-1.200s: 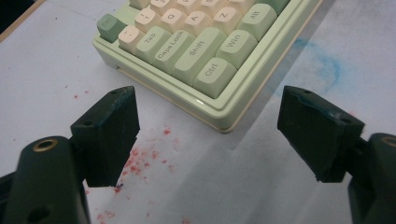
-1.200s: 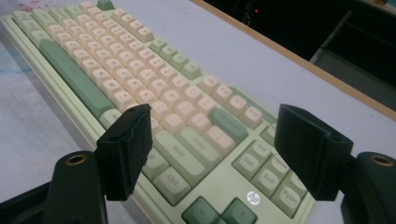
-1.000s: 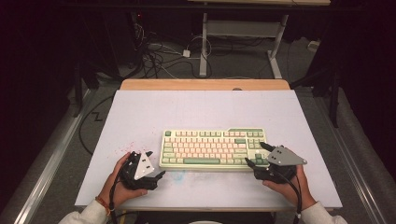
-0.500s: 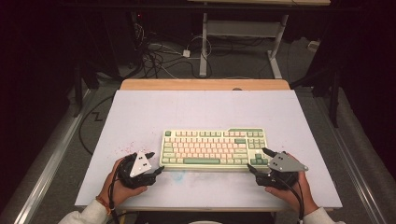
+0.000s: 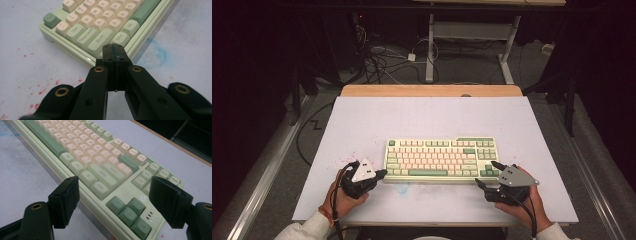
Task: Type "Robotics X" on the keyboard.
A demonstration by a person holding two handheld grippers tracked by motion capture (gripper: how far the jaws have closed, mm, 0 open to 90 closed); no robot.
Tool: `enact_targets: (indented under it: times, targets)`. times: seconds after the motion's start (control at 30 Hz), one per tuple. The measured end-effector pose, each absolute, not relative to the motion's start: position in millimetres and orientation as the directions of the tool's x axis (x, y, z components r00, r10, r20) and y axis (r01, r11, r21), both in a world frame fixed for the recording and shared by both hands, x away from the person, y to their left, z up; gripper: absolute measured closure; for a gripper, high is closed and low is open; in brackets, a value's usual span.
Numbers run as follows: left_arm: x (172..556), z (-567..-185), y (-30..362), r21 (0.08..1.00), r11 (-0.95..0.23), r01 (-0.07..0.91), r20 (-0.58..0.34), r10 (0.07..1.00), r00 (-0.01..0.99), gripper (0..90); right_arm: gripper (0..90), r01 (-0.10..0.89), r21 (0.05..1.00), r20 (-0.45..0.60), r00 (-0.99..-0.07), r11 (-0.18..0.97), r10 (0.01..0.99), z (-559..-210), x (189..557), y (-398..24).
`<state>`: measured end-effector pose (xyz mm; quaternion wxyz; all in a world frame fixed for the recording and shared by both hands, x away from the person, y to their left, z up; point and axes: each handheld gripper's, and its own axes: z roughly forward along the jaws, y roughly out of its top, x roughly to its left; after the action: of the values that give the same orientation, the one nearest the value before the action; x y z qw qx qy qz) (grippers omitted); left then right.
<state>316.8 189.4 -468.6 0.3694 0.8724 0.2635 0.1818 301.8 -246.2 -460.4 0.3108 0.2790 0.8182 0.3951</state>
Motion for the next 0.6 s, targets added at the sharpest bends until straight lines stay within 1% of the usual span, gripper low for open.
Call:
enact_targets:
  times: [0.3, 0.6]
  targets:
    - [334.6, -463.9, 169.1, 0.715, -0.618, 0.326, 0.116, 0.566, 0.816, 87.8, 25.3, 0.216, 0.812, -0.290, -0.657, 0.543, 0.696, -462.4, 302.6, -244.7]
    - [350.4, -454.2, 151.5, 0.711, -0.629, 0.316, 0.111, 0.544, 0.832, 87.7, 25.4, 0.220, 0.806, -0.290, -0.662, 0.550, 0.690, -464.1, 303.3, -243.6]
